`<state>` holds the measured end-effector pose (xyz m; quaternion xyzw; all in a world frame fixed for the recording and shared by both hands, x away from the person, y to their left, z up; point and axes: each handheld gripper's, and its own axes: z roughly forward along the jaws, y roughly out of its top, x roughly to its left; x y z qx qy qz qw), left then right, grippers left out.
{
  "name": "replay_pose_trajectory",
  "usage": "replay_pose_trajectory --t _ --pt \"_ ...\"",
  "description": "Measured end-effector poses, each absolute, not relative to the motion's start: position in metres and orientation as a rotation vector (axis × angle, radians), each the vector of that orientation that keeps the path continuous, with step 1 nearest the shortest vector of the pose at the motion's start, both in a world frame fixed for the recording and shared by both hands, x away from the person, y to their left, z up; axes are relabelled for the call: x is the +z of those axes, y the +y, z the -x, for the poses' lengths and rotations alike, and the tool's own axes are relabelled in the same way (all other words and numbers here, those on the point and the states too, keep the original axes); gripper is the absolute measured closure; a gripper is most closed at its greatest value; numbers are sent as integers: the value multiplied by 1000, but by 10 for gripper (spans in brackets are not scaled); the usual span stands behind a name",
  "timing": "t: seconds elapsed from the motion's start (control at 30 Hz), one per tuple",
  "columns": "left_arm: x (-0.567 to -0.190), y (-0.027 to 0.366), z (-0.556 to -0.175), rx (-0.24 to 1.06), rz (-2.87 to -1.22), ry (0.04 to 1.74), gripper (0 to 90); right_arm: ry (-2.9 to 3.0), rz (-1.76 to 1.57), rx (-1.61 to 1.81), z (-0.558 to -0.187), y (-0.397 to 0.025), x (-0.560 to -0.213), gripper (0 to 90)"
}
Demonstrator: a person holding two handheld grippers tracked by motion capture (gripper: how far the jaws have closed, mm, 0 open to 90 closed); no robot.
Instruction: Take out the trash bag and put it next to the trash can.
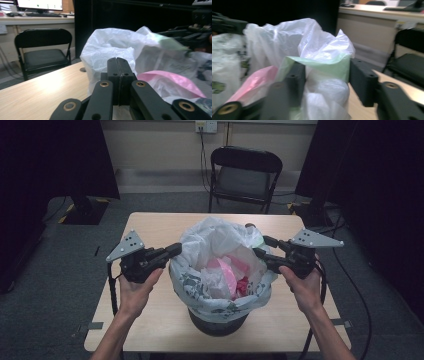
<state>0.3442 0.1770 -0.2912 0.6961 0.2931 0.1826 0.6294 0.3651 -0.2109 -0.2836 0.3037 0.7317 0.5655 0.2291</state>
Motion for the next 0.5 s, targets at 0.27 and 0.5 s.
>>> replay_pose_trajectory --t 0.27,0.5 --pt "-277 166 -343 408 -1597 619 900 1983 -781 1548 -364 -209 -273 835" --pt "-259 148 -335 423 -1596 549 900 1985 -725 1620 -360 -203 -263 896"
